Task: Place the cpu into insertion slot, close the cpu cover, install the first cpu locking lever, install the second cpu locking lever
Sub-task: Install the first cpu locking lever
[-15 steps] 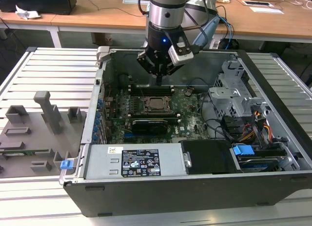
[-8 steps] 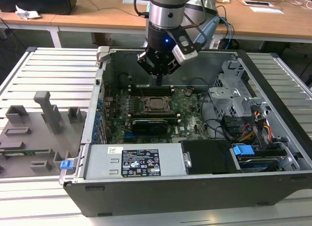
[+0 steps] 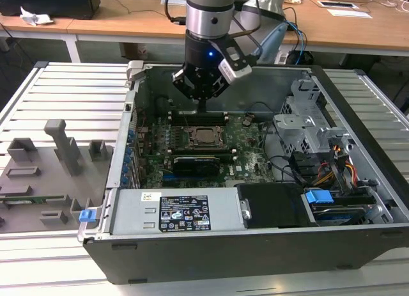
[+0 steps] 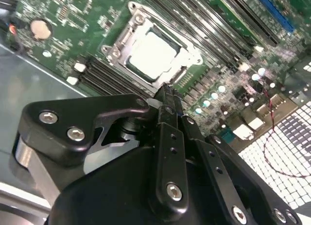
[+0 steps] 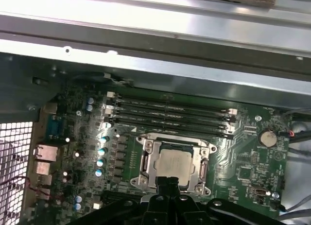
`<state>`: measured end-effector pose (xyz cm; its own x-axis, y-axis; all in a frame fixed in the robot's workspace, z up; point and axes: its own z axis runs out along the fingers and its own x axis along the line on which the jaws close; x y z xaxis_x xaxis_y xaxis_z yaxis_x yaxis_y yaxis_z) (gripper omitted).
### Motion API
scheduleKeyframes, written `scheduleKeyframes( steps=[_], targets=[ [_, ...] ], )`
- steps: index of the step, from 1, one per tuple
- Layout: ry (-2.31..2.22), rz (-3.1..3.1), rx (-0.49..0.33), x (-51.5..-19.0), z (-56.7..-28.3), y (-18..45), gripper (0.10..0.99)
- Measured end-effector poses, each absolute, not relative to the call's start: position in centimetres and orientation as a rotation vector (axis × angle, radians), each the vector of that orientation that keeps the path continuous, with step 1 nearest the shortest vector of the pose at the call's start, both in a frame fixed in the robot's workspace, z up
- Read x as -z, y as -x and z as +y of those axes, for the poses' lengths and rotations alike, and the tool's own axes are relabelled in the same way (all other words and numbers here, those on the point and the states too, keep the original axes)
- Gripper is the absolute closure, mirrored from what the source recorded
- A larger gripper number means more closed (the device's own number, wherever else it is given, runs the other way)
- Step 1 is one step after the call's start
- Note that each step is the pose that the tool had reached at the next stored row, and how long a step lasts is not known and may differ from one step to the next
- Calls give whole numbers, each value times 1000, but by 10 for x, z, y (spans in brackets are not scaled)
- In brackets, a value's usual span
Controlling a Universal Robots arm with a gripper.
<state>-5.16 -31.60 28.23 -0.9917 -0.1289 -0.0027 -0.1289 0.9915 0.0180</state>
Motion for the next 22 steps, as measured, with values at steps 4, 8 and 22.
scheduleKeyframes(
  steps=[4,8,22],
  targets=[
    [182,3134,-28,-278,-315,58,980],
    [154,3136,-28,-274,-314,62,980],
    [150,3129,-40,-271,-313,95,980]
  ],
)
